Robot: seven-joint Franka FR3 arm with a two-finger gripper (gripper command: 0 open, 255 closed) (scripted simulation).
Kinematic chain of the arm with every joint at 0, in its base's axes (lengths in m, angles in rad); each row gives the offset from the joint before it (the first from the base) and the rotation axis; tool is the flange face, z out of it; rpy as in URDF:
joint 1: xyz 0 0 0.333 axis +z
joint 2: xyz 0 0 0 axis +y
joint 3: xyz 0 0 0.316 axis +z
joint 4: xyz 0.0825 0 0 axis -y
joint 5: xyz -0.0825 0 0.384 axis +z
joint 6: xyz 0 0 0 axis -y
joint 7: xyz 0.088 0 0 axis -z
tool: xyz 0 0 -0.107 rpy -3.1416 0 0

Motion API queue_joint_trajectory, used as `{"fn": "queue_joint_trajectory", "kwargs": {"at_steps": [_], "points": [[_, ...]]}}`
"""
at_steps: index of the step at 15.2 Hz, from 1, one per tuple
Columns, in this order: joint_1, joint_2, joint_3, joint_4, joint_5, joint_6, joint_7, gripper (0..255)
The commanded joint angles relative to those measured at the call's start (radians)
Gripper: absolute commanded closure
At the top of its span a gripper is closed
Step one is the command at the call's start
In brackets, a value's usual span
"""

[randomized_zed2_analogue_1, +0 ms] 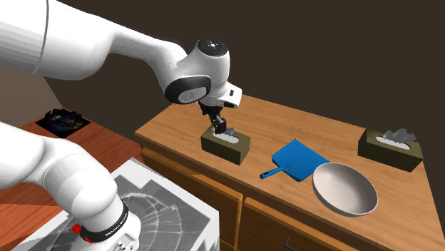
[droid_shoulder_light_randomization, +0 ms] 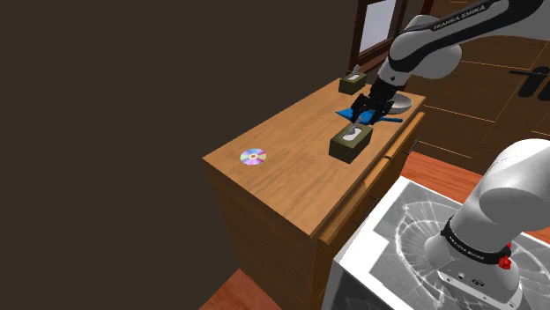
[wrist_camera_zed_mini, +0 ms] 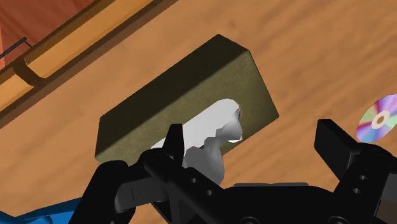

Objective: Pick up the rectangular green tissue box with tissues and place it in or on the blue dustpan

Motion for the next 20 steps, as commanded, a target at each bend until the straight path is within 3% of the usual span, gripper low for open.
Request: {"fn": "queue_joint_trajectory", "kwargs": {"at_steps": [1,9,16,17,20], "points": [[0.019,0.04,-0.043,-0.007,0.064,0.084,-0.037,0],[0.08,0.135,-0.063,-0.029,0.146,0.198,-0.092,0],[0.08,0.135,-0.063,-0.029,0.146,0.198,-0.092,0],[0.08,0.135,-0.063,-0.029,0.146,0.198,-0.092,255],[0.08,0.135,-0.063,-0.029,0.146,0.198,-0.091,255]]}}
